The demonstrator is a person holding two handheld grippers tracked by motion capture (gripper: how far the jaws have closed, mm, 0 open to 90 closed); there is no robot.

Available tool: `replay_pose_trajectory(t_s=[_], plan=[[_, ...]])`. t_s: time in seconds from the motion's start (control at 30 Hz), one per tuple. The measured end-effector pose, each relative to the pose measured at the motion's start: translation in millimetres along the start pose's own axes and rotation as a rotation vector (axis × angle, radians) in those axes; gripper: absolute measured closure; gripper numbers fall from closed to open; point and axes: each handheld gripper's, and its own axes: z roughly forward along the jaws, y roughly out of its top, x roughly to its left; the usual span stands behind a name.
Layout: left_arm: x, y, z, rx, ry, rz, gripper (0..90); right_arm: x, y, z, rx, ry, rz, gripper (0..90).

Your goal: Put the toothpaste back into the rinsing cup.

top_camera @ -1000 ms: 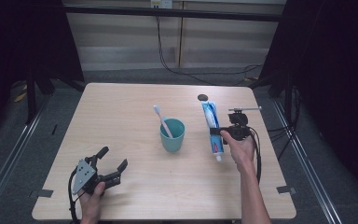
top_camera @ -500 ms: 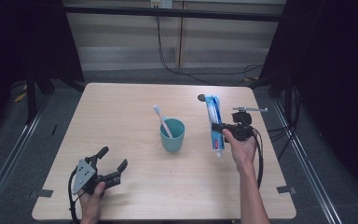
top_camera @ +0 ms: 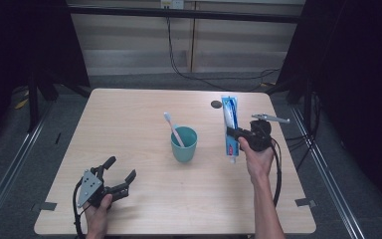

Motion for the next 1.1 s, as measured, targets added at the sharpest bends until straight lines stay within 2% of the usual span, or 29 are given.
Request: replay_pose_trajectory(t_s=[0.2, 0.73, 0.87, 0.97, 1.1], plan=[[0.0, 0.0, 0.0, -0.001, 0.0, 0.0, 15.9, 3.3, -1.2, -4.8, -0.056, 0.002, -0.035, 73.2], [0.0, 0.0, 0.0, -0.001, 0.001, 0.0, 15.9, 9.8, -0.9, -14.0, -0.217, 0.039, -0.063, 73.0], [-0.1, -0.1, 0.2, -0.004, 0.001, -0.001, 15.9, 11.0, 0.9, -14.3, -0.231, 0.036, -0.055, 72.9], [0.1, 0.0, 0.0, 0.0, -0.001, 0.0, 15.9, 10.9, 3.2, -14.4, -0.239, 0.055, -0.037, 72.9], [0.0, -0.1, 0.2, -0.003, 0.001, 0.0, 15.9, 14.2, 6.6, -15.0, -0.247, 0.062, -0.047, 72.9]])
